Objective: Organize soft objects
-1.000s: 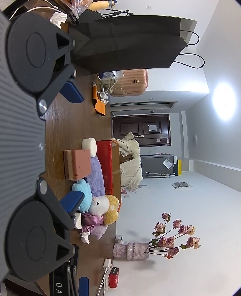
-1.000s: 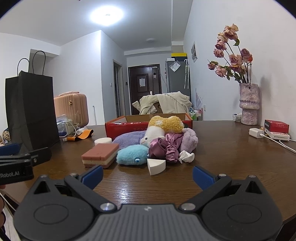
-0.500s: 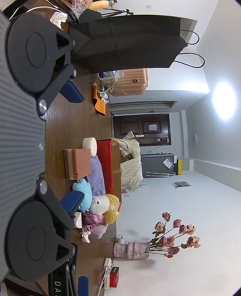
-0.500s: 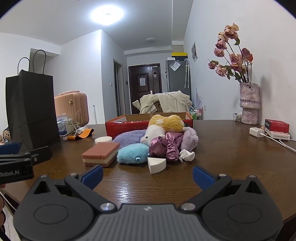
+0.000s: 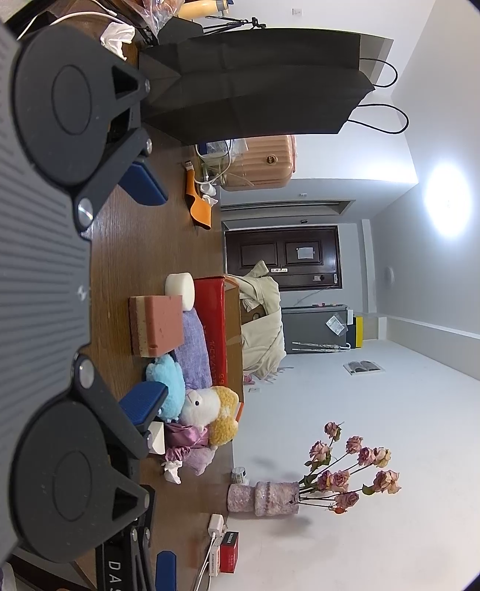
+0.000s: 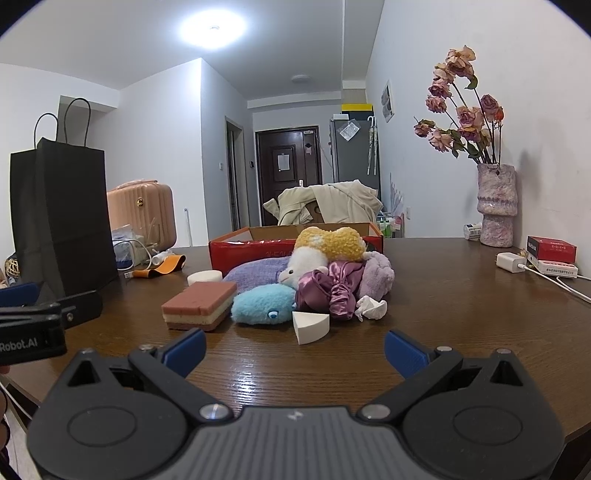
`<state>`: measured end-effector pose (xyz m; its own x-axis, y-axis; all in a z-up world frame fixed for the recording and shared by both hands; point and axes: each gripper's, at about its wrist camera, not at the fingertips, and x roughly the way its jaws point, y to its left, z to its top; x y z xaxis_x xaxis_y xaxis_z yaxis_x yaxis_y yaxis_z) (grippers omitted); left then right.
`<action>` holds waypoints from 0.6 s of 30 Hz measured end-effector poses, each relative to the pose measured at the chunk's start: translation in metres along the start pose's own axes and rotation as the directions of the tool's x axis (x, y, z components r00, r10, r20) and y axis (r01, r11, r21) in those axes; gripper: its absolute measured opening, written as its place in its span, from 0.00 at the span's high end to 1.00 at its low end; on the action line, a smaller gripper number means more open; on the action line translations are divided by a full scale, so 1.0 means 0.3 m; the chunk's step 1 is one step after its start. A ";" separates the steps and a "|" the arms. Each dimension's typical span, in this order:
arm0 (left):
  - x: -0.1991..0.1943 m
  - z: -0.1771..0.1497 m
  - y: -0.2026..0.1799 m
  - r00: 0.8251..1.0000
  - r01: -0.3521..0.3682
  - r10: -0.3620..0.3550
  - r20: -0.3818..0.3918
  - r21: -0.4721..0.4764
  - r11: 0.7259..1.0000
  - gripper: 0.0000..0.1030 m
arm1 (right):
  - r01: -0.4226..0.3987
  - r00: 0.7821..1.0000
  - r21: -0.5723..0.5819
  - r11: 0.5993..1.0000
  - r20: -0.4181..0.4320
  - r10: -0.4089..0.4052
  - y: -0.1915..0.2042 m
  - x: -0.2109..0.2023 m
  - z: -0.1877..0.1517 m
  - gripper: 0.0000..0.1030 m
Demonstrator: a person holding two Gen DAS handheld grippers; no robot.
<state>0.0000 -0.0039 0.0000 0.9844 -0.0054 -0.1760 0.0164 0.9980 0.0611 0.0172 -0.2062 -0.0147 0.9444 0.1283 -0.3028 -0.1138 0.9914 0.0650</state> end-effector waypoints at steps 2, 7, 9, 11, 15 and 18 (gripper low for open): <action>0.000 0.000 0.000 1.000 0.000 0.000 0.000 0.000 1.000 0.00 | 0.000 1.000 -0.003 1.000 0.001 0.000 0.001 0.000 0.001 0.00; 0.003 -0.002 0.001 1.000 -0.001 0.001 -0.001 -0.002 1.000 0.00 | -0.001 1.000 -0.004 1.000 0.003 0.001 -0.001 0.000 0.002 0.00; 0.003 -0.002 0.002 1.000 0.002 -0.002 -0.002 -0.002 1.000 0.00 | -0.002 1.000 -0.005 1.000 0.001 0.002 -0.001 0.001 0.001 0.00; 0.001 -0.002 0.006 1.000 0.004 -0.004 0.000 -0.002 1.000 0.00 | -0.003 1.000 -0.006 1.000 0.001 0.003 0.000 0.001 0.001 0.00; 0.001 -0.001 0.006 1.000 0.005 -0.005 0.000 -0.003 1.000 0.00 | -0.001 1.000 -0.006 1.000 -0.001 0.001 0.000 0.006 0.001 0.00; 0.000 0.001 0.007 1.000 0.005 -0.005 0.001 -0.004 1.000 0.00 | 0.003 1.000 -0.005 1.000 0.001 -0.003 -0.003 0.005 0.003 0.00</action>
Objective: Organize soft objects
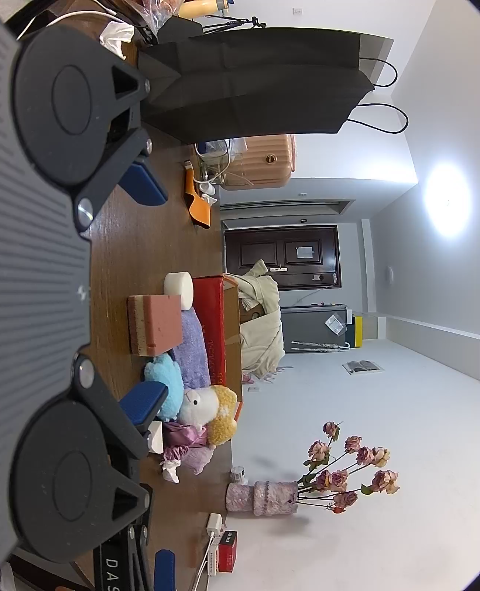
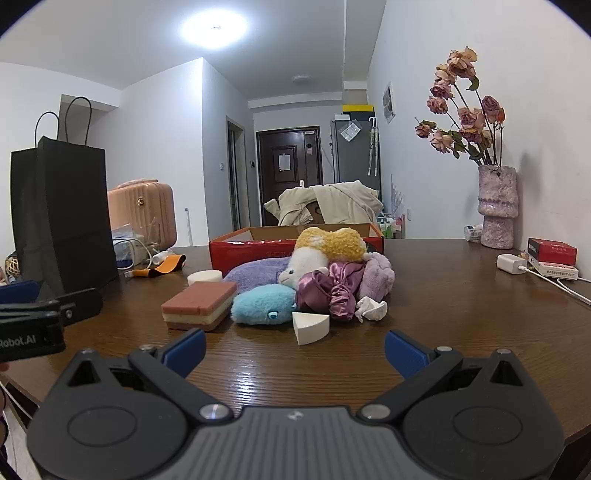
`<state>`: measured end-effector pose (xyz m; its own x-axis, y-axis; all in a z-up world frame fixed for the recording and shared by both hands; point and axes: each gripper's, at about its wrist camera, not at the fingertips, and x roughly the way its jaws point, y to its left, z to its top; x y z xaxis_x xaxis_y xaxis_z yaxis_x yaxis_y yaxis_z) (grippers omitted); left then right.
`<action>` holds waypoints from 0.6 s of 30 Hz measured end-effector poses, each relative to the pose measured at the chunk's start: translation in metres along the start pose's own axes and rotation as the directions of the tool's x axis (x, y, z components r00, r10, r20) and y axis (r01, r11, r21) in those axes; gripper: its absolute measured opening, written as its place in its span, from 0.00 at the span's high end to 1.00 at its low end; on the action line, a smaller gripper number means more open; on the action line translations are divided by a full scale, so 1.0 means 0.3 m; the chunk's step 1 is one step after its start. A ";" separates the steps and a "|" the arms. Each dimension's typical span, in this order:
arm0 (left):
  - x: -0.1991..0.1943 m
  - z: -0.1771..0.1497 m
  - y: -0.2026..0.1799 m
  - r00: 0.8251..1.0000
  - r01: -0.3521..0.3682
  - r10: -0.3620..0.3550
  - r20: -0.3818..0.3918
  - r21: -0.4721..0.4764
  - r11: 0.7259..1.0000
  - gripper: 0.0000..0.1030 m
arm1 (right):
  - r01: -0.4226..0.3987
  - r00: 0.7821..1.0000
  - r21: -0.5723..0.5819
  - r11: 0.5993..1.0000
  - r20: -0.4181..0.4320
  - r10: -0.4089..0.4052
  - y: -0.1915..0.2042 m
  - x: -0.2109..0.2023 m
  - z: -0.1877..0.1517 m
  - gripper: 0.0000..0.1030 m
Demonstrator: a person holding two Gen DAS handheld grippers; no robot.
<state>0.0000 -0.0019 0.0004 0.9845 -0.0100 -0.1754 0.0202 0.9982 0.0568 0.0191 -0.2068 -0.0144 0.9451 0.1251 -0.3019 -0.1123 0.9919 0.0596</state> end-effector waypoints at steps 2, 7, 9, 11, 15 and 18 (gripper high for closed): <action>-0.002 0.002 0.000 1.000 -0.002 0.002 0.002 0.001 1.000 0.00 | 0.000 1.000 -0.002 1.000 0.005 0.000 0.001 -0.001 0.003 0.00; -0.003 0.004 0.000 1.000 0.000 0.000 0.001 -0.001 1.000 0.00 | -0.001 1.000 -0.003 1.000 0.000 0.001 0.001 0.004 0.001 0.00; -0.002 0.005 0.000 1.000 -0.001 0.001 0.000 -0.001 1.000 0.00 | 0.000 1.000 0.000 1.000 -0.004 0.000 -0.001 0.006 -0.001 0.00; 0.003 0.008 0.001 1.000 0.003 -0.003 -0.005 -0.001 1.000 0.00 | 0.001 1.000 0.000 1.000 -0.002 -0.001 -0.003 0.008 0.000 0.00; 0.025 0.020 0.002 1.000 0.016 -0.016 -0.002 -0.004 1.000 0.00 | 0.002 1.000 -0.013 1.000 0.015 -0.002 -0.013 0.020 0.015 0.00; 0.078 0.036 0.001 0.999 0.032 -0.033 -0.011 -0.012 0.999 0.00 | 0.017 0.999 -0.006 1.000 0.049 -0.017 -0.037 0.051 0.037 0.00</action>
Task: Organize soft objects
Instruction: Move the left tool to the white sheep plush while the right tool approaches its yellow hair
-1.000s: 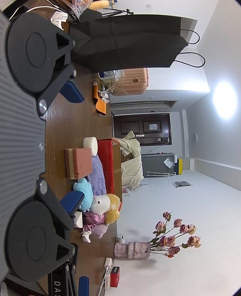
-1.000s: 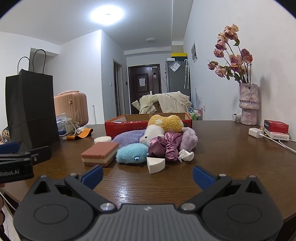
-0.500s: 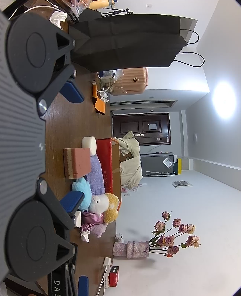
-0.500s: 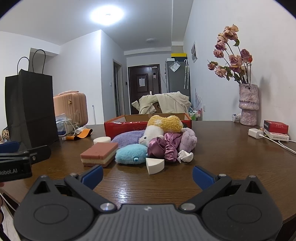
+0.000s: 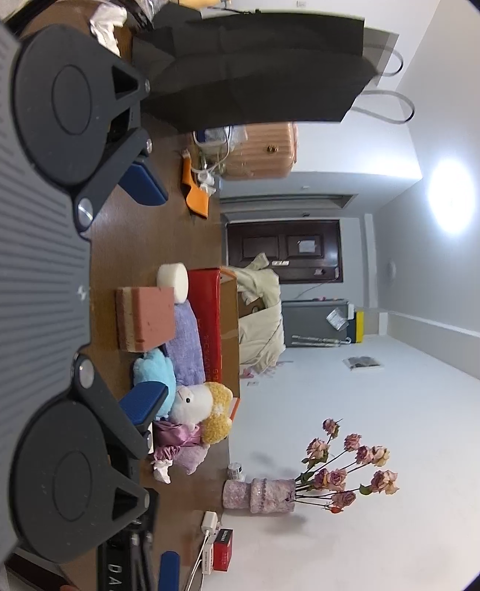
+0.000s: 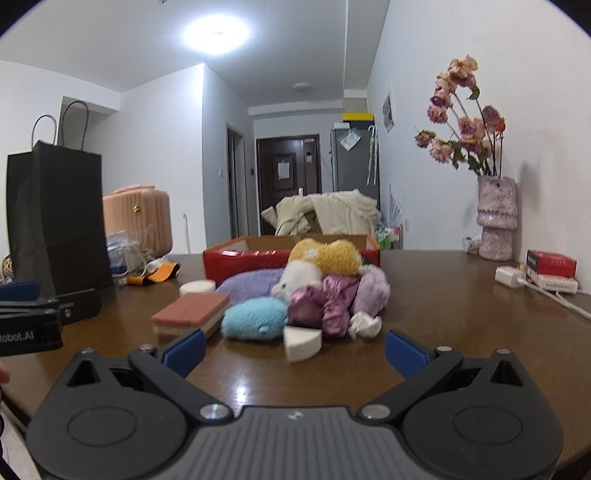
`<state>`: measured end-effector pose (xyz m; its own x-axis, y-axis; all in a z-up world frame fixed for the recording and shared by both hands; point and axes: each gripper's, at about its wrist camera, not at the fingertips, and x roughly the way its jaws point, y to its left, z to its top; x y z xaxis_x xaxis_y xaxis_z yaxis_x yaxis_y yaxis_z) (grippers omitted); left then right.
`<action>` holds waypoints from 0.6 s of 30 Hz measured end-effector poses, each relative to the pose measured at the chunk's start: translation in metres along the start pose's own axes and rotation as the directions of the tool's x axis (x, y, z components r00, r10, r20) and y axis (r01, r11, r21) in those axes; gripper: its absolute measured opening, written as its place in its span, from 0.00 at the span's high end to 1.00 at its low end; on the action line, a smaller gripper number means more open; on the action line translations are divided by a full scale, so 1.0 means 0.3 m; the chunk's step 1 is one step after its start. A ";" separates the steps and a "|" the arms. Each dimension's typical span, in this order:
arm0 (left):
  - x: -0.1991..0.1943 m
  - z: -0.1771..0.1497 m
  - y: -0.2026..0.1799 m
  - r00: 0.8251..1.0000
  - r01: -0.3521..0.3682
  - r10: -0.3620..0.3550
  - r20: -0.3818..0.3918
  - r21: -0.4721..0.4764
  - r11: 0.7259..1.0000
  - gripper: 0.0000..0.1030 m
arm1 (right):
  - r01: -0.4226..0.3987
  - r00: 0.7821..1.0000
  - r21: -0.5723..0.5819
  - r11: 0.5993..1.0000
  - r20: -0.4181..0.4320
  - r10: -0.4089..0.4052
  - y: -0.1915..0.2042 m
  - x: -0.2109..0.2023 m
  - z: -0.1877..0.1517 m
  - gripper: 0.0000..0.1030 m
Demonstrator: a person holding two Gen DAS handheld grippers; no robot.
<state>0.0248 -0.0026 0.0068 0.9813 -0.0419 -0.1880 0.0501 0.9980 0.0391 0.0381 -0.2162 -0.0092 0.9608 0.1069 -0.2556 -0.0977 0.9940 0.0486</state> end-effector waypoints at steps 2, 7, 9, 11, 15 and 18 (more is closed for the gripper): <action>0.045 0.013 -0.007 1.000 0.002 -0.002 -0.007 -0.006 1.000 0.00 | 0.005 1.000 0.013 1.000 0.017 -0.005 -0.022 0.037 0.010 0.00; 0.174 0.040 -0.054 0.998 0.036 -0.035 -0.057 0.018 0.999 0.00 | -0.074 0.995 0.057 0.996 -0.070 0.078 -0.101 0.166 0.048 0.00; 0.231 0.048 -0.067 0.995 0.036 -0.035 -0.096 0.005 0.999 0.00 | -0.103 0.987 0.075 0.992 -0.116 0.111 -0.131 0.214 0.078 0.00; 0.279 0.067 -0.075 0.991 0.049 -0.051 -0.124 -0.018 0.999 0.00 | -0.090 0.988 0.064 0.994 -0.116 0.097 -0.151 0.246 0.114 0.00; 0.377 0.127 -0.126 0.988 0.097 -0.097 -0.119 -0.010 0.995 0.00 | -0.100 0.989 0.024 0.995 -0.104 0.102 -0.215 0.342 0.196 0.03; 0.475 0.162 -0.181 0.977 0.154 -0.154 -0.151 -0.010 0.988 0.00 | -0.124 0.985 0.028 0.992 -0.121 0.126 -0.288 0.459 0.260 0.09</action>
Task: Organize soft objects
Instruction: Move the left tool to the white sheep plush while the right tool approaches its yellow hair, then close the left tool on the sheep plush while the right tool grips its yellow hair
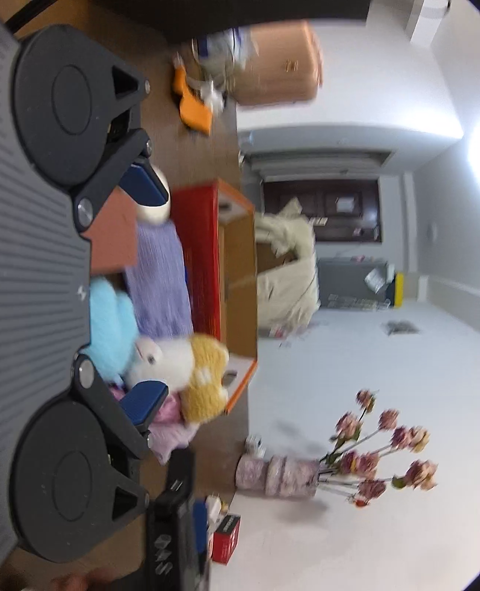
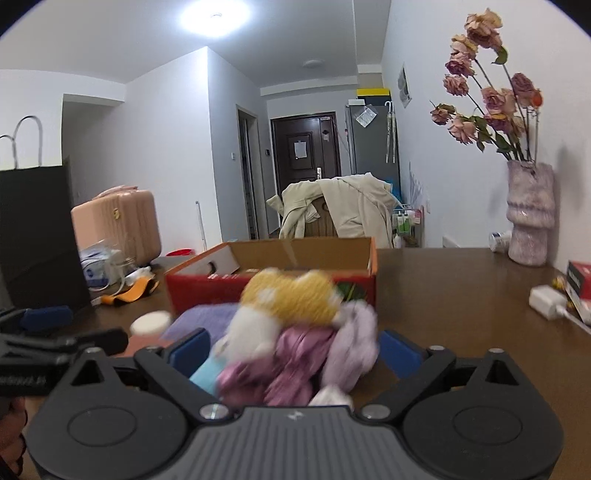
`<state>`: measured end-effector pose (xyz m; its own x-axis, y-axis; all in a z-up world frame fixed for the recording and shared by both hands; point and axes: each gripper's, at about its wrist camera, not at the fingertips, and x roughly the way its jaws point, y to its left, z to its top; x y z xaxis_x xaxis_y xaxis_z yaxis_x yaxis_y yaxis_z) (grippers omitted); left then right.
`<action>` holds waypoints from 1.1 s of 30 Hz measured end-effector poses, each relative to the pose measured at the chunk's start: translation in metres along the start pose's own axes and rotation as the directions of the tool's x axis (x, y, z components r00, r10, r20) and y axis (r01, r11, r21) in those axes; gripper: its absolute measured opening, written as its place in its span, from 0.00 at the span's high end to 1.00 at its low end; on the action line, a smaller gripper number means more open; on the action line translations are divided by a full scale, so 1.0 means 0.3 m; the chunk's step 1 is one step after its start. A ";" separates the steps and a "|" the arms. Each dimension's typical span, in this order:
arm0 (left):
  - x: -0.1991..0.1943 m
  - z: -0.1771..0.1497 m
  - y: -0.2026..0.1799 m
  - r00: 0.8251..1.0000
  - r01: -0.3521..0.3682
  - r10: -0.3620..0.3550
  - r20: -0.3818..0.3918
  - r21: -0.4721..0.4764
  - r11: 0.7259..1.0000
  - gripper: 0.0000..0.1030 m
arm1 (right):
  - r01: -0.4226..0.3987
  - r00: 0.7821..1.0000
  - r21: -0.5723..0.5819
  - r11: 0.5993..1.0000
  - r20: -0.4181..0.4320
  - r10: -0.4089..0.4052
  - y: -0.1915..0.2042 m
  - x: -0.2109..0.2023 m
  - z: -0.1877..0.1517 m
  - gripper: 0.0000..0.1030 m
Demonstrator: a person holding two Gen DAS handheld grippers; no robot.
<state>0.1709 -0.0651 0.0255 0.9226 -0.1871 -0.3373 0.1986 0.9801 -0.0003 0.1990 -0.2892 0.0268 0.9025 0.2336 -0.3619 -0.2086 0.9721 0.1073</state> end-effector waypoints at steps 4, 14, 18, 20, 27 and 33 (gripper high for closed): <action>0.156 0.035 -0.049 0.992 0.080 -0.080 -0.094 -0.007 0.997 0.20 | -0.101 0.993 0.073 0.992 -0.060 0.105 -0.097 0.153 0.075 0.17; 0.339 0.009 -0.062 0.955 0.178 -0.200 -0.221 -0.117 0.977 0.35 | -0.244 0.960 0.277 0.929 -0.066 0.272 -0.218 0.408 0.061 0.50; 0.338 -0.005 -0.070 0.952 0.202 -0.220 -0.212 -0.104 0.974 0.40 | -0.257 0.951 0.364 0.895 -0.072 0.302 -0.254 0.427 0.031 0.52; 0.348 -0.011 -0.071 0.949 0.202 -0.224 -0.222 -0.120 0.972 0.40 | -0.261 0.948 0.377 0.889 -0.073 0.309 -0.265 0.437 0.021 0.52; 0.336 -0.002 -0.081 0.954 0.192 -0.216 -0.206 -0.130 0.973 0.40 | -0.248 0.952 0.380 0.891 -0.073 0.296 -0.257 0.423 0.023 0.54; 0.218 0.062 -0.039 0.964 0.237 -0.251 -0.089 -0.143 0.961 0.41 | -0.235 0.959 0.416 0.878 -0.048 0.280 -0.215 0.331 0.083 0.56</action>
<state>0.2350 -0.0899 0.0209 0.8100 -0.4200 -0.4092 0.3620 0.9071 -0.2146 0.3115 -0.3292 0.0070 0.7886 0.4971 -0.3619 -0.2386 0.7898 0.5650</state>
